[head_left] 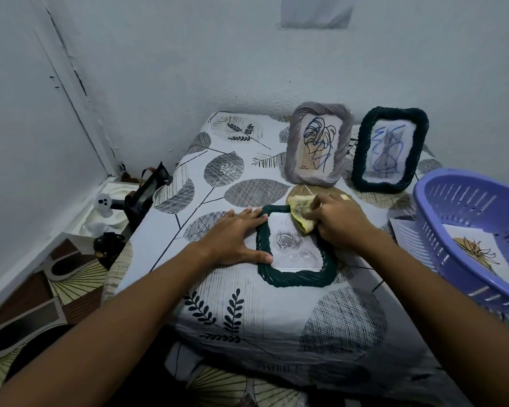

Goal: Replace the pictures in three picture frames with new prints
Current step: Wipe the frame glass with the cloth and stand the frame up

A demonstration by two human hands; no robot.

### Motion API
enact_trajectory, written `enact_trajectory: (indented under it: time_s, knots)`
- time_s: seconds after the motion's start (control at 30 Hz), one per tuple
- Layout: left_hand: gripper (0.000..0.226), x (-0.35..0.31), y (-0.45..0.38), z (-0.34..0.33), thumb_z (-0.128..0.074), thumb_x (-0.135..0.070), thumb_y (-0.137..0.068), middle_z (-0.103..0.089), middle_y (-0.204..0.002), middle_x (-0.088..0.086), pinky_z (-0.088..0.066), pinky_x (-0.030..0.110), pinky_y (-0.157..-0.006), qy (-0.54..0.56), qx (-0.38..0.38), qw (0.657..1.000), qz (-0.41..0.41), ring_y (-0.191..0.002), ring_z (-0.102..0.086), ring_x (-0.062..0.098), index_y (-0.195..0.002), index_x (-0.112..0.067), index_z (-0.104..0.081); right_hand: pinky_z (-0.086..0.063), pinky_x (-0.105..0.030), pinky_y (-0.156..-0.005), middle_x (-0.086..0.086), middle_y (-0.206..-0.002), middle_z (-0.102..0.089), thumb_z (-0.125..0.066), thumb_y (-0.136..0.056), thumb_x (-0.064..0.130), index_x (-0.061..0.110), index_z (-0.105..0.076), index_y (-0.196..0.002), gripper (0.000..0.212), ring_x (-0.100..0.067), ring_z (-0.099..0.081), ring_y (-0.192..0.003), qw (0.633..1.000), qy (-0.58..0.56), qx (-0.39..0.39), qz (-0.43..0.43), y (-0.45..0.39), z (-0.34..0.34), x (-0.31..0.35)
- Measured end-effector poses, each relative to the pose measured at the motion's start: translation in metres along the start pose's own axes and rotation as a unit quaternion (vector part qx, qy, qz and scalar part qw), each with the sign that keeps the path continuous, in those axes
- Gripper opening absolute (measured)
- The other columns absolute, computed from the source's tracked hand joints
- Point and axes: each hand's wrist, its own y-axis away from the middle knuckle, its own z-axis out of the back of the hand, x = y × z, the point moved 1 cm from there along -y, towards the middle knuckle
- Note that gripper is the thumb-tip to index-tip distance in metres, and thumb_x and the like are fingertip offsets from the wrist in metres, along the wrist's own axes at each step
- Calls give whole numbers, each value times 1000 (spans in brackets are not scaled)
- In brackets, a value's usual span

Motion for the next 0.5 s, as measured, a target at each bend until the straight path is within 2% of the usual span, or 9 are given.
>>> enact_trajectory:
  time_s: [0.13, 0.23, 0.37, 0.5]
  knots:
    - [107, 1, 0, -1, -59, -76, -64, -13, -159, -4, -2, 38, -119, -8, -4, 1000, 0, -146, -8, 10, -150, -24, -24, -39, -35, -78, -4, -122, -52, -51, -88, 15, 28, -66, -123, 40, -28, -44, -115, 1000, -3, 16, 11, 4, -1, 3]
    - [106, 1, 0, -2, -61, -75, -64, -14, -159, -4, -3, 38, -119, -10, -10, 1000, 0, -146, -9, 10, -150, -24, -25, -45, -39, -78, -6, -112, -58, -56, -80, 5, 22, -73, -111, 39, -29, -49, -104, 998, -37, -1, 53, 26, -2, 1]
    - [105, 0, 0, -2, -62, -74, -65, -15, -159, -4, -3, 38, -119, -7, -13, 1000, 0, -146, -11, 10, -149, -23, -26, -50, -39, -65, -4, -94, -64, -58, -63, 6, 20, -80, -89, 36, -29, -57, -84, 991, -67, -19, 110, 56, -3, 4]
    - [106, 2, 0, -2, -61, -75, -64, -14, -159, -4, -2, 38, -119, -6, -11, 1000, 1, -146, -9, 10, -150, -24, -25, -52, -37, -60, -2, -89, -64, -64, -59, 7, 20, -79, -85, 33, -27, -59, -78, 988, -83, -25, 129, 68, -1, 5]
